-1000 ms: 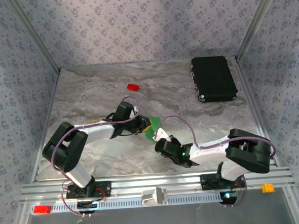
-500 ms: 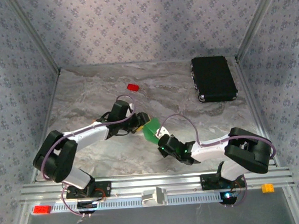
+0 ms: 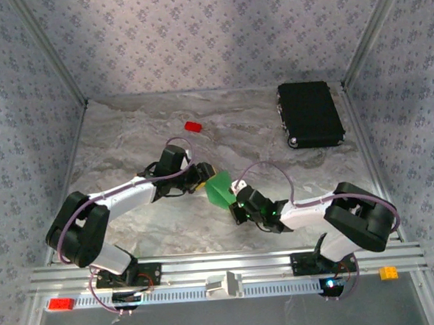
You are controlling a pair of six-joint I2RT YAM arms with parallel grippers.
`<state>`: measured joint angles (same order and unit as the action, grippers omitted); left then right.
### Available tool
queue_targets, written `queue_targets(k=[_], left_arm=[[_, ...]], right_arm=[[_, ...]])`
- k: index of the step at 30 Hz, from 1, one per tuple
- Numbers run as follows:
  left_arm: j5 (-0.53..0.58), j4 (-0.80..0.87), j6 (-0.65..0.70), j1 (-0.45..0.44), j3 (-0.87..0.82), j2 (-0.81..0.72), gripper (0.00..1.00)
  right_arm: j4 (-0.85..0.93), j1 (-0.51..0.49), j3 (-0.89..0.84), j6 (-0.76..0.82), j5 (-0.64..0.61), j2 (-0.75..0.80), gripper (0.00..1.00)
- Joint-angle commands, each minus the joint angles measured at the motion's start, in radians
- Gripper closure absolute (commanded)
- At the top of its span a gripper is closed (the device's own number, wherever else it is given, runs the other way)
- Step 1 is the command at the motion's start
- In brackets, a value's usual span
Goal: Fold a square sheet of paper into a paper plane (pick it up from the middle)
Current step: Fourth fold the wing at the center of the table.
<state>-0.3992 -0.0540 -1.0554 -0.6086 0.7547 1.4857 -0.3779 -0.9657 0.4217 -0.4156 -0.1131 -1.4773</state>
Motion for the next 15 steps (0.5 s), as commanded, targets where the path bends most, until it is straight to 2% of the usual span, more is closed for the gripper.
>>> queue_targets(k=[1,7,15], left_arm=[[-0.001,0.011,0.014,0.004,-0.005,-0.008,0.40],[-0.004,0.005,0.014,0.004,-0.006,0.000,0.44],[-0.033,-0.029,0.011,-0.001,-0.005,0.034,0.58]], right_arm=[[-0.036,0.028,-0.024,-0.060,0.091,-0.003,0.89],[-0.123,0.127,-0.057,-0.164,0.268,0.021,0.90],[-0.177,0.263,-0.058,-0.300,0.525,0.017,0.90]])
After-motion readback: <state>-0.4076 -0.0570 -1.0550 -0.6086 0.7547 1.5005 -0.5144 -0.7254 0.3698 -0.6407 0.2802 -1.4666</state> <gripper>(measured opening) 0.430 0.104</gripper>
